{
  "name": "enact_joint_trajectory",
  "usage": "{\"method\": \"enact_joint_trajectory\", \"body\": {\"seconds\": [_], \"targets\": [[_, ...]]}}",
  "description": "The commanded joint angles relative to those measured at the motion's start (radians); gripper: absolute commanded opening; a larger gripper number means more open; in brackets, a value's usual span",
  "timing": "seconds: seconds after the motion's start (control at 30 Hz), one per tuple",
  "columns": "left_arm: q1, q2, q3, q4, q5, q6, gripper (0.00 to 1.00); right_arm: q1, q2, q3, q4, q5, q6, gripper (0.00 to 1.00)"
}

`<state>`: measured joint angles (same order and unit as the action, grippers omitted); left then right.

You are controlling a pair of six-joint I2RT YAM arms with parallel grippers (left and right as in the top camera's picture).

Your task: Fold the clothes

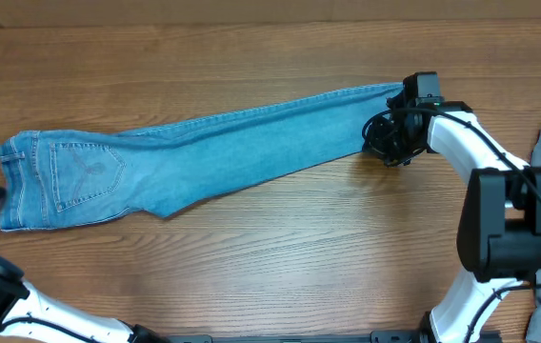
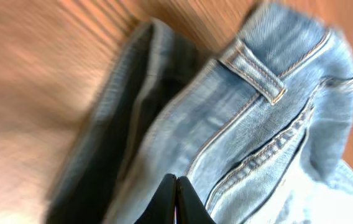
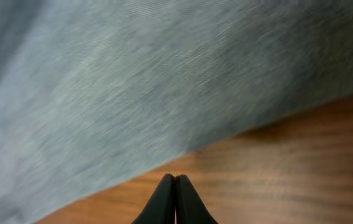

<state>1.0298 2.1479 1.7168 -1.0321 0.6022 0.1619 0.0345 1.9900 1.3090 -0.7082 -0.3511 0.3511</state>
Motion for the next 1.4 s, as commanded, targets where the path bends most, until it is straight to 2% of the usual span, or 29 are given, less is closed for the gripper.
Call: {"method": "enact_joint_trajectory", "body": {"seconds": [0.0,0.07,0.13,0.23,0.27,0.33,0.37,0.43,0.57,0.7,0.8,0.97,1.0,1.1,1.2,1.23,1.37], "targets": [[0.039,-0.028,0.054,-0.055,0.014,-0.013,0.04,0.003,0.050,0.020,0.027,0.043,0.024,0.04],[0.055,-0.028,0.055,-0.089,0.020,-0.018,0.05,-0.002,0.055,0.020,0.037,0.018,0.010,0.04],[0.058,-0.028,0.053,-0.113,0.036,-0.020,0.15,-0.013,0.038,0.030,0.033,0.006,-0.037,0.10],[0.048,-0.028,0.053,-0.133,0.079,-0.019,0.27,-0.047,-0.012,0.055,0.012,0.008,-0.068,0.12],[0.041,-0.028,0.053,-0.138,0.079,-0.019,0.33,-0.063,-0.028,0.066,0.010,0.010,-0.066,0.15],[0.021,-0.028,0.053,-0.148,0.062,-0.005,0.40,-0.101,-0.050,0.089,0.008,0.010,-0.050,0.28],[0.009,-0.028,0.052,-0.154,0.051,-0.005,0.41,-0.122,-0.053,0.103,0.009,0.010,-0.038,0.38],[-0.016,-0.028,0.052,-0.164,0.054,-0.005,0.41,-0.168,-0.051,0.119,0.032,0.013,-0.037,0.49],[-0.074,-0.029,0.053,-0.194,0.100,0.001,0.41,-0.238,-0.028,0.119,0.082,0.013,-0.038,0.61],[-0.138,-0.032,0.053,-0.249,0.204,0.080,0.41,-0.269,0.041,0.119,0.140,-0.007,-0.038,0.65],[-0.175,-0.047,0.053,-0.277,0.203,0.086,0.35,-0.270,0.101,0.119,0.201,-0.072,-0.037,0.68],[-0.215,-0.106,0.053,-0.280,0.199,0.086,0.34,-0.251,0.175,0.119,0.270,-0.172,-0.037,0.68],[-0.220,-0.121,0.053,-0.278,0.198,0.086,0.35,-0.242,0.182,0.119,0.266,-0.171,-0.037,0.67],[-0.229,-0.164,0.053,-0.276,0.180,0.085,0.35,-0.217,0.186,0.119,0.238,-0.171,-0.071,0.47],[-0.229,-0.198,0.053,-0.272,0.167,0.086,0.35,-0.205,0.185,0.119,0.192,-0.166,-0.119,0.07],[-0.229,-0.205,0.053,-0.272,0.167,0.085,0.35,-0.205,0.185,0.119,0.174,-0.155,-0.120,0.04],[-0.229,-0.218,0.053,-0.275,0.169,0.085,0.35,-0.253,0.159,0.131,0.074,-0.058,-0.112,0.04]]}}
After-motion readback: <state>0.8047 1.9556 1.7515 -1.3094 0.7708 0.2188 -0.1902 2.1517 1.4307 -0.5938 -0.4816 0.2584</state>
